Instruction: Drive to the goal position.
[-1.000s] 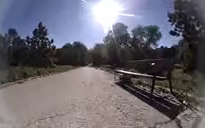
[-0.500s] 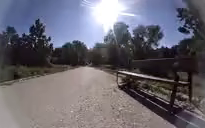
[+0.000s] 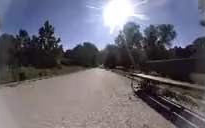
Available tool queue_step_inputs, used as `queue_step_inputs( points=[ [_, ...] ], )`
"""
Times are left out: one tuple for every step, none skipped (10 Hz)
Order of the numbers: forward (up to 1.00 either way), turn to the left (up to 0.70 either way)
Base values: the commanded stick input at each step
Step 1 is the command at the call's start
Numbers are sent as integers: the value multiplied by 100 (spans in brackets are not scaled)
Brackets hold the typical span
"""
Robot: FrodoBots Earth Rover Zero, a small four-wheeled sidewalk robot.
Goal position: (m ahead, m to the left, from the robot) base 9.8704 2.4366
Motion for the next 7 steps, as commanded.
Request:
queue_step_inputs(
  points=[
    [100, 5],
    [100, 5],
    [100, 32],
    [100, 8],
    [100, 5],
    [100, 23],
    [100, 45]
  ],
)
